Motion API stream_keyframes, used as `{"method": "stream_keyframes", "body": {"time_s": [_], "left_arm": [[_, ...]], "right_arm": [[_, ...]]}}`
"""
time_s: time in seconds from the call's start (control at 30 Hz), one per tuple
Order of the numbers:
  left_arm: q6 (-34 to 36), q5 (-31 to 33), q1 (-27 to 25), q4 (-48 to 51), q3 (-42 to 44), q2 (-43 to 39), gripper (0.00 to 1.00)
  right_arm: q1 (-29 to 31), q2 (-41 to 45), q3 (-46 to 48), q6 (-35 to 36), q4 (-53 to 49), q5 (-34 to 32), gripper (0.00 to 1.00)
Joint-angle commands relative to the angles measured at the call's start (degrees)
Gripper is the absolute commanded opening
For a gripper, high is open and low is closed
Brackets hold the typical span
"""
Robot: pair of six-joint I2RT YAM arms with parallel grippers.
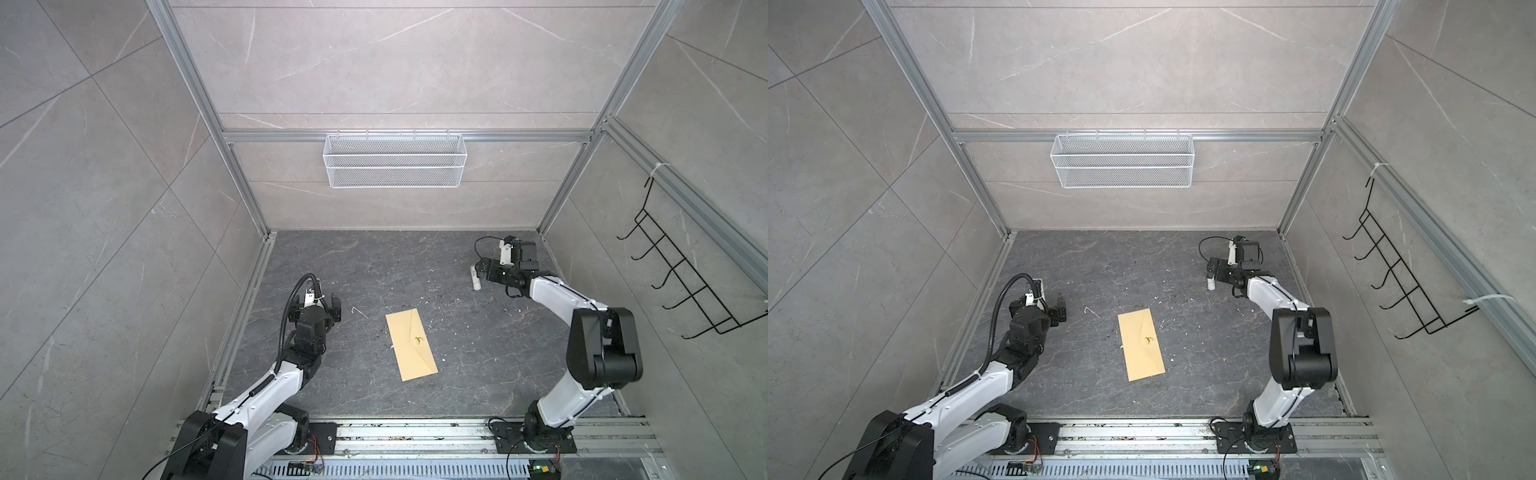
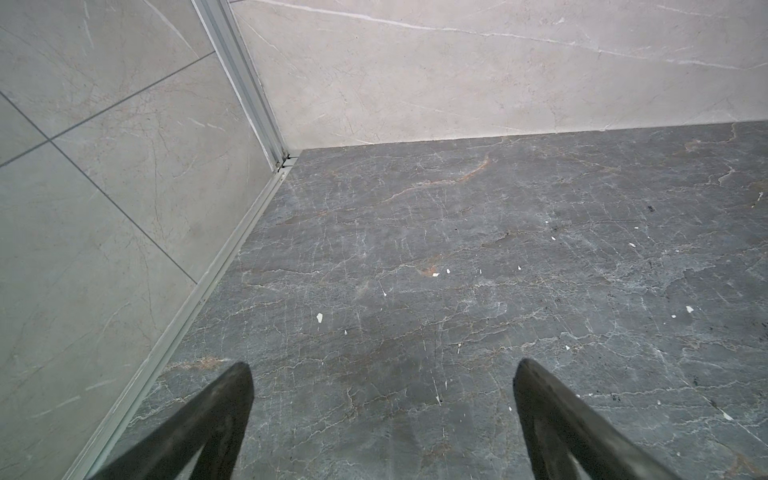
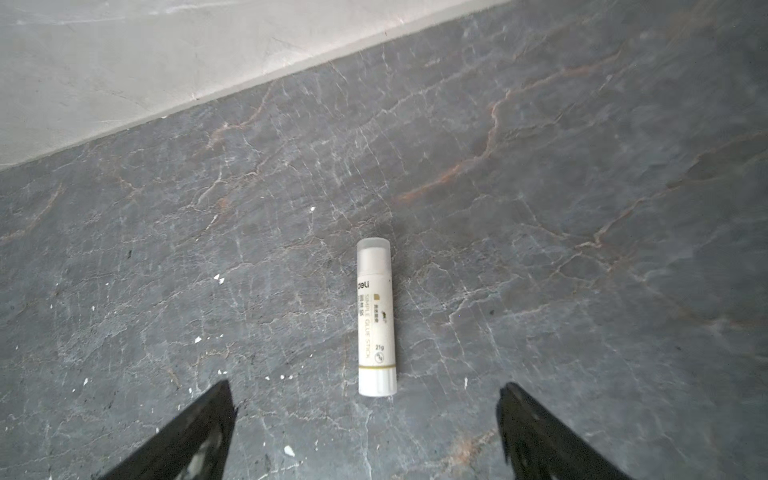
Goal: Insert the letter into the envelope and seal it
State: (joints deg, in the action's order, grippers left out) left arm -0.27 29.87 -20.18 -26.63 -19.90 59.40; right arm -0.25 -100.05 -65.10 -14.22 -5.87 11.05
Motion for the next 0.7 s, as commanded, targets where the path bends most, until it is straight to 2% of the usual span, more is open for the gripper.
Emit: {"method": "stream_keyframes", "body": {"time_s": [0.0, 0.23, 0.4, 0.67], "left_arm": [[0.6, 0.6, 0.4, -3.3, 0.3, -0.8, 0.99], [2.2, 1.6, 0.5, -5.2, 0.8, 0.2, 0.99], [5.6, 3.5, 1.6, -13.0, 2.5, 5.9, 0.99], [8.4, 1.7, 5.5, -24.2, 3.4, 17.1, 0.99]], "right_arm": [[-1.5, -2.9, -2.9, -3.5, -1.6, 7.2, 0.99], [-2.4, -3.3, -0.7, -3.2, 2.7, 8.3, 0.99], [-2.4, 3.8, 9.3, -1.9, 12.3, 5.1, 0.99], [-2.7, 16.5, 25.4, 1.9, 24.3, -3.2, 0.99]]}}
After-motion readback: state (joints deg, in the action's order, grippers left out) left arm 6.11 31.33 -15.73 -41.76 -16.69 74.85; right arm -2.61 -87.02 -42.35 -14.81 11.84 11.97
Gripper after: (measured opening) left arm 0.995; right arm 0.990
